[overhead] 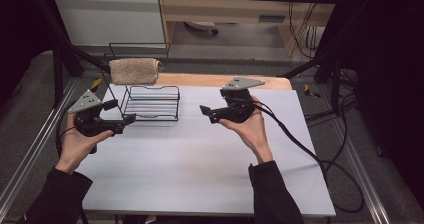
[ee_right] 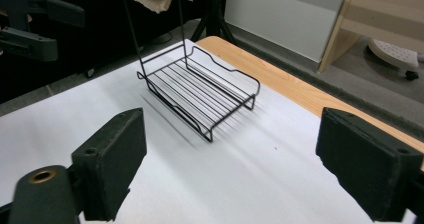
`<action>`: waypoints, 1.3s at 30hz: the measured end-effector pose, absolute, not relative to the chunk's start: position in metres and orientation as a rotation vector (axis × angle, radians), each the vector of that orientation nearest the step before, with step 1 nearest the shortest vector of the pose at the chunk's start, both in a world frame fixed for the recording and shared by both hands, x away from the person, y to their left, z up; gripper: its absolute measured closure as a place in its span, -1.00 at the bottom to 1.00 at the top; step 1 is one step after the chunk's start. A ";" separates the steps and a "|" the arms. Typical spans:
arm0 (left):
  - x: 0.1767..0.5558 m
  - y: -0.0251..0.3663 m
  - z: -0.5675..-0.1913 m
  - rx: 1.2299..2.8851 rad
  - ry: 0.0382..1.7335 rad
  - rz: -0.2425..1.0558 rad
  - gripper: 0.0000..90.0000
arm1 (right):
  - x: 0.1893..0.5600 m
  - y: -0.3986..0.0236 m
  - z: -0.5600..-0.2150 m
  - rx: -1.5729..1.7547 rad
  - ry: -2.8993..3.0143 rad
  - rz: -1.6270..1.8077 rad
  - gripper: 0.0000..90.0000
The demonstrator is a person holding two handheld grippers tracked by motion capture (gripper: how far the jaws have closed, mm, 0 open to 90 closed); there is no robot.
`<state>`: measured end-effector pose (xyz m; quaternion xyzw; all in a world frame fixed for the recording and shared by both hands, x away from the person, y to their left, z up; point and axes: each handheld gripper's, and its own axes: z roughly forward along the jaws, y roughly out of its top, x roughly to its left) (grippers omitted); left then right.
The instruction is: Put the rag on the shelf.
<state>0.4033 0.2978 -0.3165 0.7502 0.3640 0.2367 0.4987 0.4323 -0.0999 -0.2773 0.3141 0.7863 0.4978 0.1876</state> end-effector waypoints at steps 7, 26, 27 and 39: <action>0.396 0.295 -0.331 1.829 0.882 0.550 -0.77 | 0.423 -0.132 -0.291 0.943 2.193 1.390 -0.83; 0.384 0.285 -0.384 1.918 0.905 0.484 -0.79 | 0.403 -0.202 -0.357 1.111 2.227 1.305 -0.99; 0.384 0.284 -0.386 1.920 0.905 0.484 -0.79 | 0.401 -0.206 -0.363 1.105 2.230 1.309 -0.99; 0.376 0.282 -0.416 1.967 0.900 0.457 -0.78 | 0.384 -0.240 -0.404 1.159 2.250 1.308 -0.99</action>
